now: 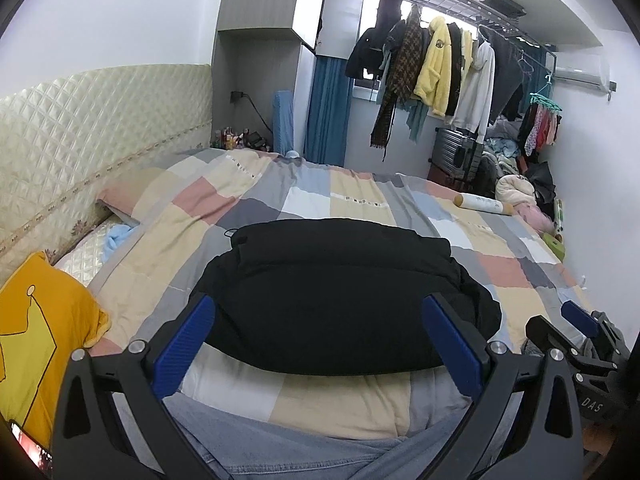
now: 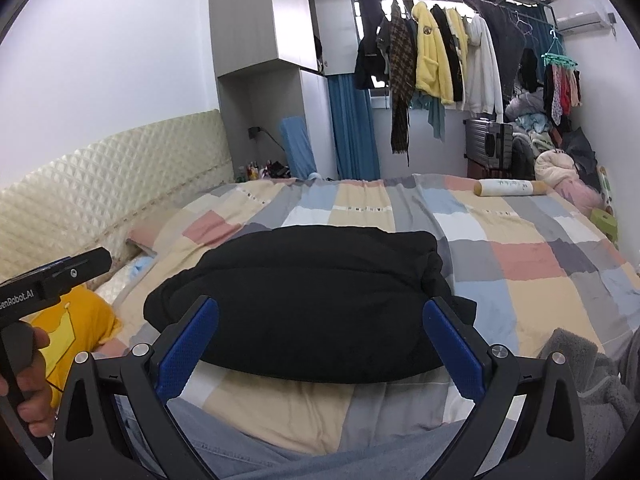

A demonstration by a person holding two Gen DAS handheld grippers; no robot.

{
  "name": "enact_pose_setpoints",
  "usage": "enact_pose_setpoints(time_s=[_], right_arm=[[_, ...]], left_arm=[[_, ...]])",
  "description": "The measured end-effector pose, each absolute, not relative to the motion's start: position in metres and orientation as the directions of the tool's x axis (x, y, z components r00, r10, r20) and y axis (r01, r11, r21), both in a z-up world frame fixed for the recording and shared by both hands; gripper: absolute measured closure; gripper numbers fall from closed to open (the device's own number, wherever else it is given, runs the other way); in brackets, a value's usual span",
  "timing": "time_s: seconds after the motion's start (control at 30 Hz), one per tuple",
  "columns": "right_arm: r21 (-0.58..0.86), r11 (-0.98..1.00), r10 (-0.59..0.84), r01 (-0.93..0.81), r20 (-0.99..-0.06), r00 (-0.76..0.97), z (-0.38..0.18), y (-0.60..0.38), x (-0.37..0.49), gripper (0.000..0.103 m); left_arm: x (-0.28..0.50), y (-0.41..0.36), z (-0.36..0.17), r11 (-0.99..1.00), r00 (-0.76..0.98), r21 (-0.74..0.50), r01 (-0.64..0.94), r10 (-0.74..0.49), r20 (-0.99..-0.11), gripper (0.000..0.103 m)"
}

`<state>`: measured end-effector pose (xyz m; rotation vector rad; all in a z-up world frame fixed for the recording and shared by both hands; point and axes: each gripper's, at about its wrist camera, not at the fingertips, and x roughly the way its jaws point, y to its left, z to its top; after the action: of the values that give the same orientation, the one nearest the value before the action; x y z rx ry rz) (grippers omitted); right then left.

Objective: Fold large clothes

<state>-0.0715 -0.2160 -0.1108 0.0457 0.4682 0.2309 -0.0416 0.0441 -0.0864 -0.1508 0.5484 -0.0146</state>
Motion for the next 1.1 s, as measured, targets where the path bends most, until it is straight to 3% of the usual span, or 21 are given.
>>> enact_pose_setpoints(time_s=[1.1], right_arm=[[0.118, 0.98, 0.198, -0.162, -0.458, 0.867, -0.1138, -0.2223, -0.0704, 0.0]], left_arm=[[-0.034, 0.0434, -0.0941, 0.987, 0.838, -0.157, -0.033, -0.058, -0.542, 0.0]])
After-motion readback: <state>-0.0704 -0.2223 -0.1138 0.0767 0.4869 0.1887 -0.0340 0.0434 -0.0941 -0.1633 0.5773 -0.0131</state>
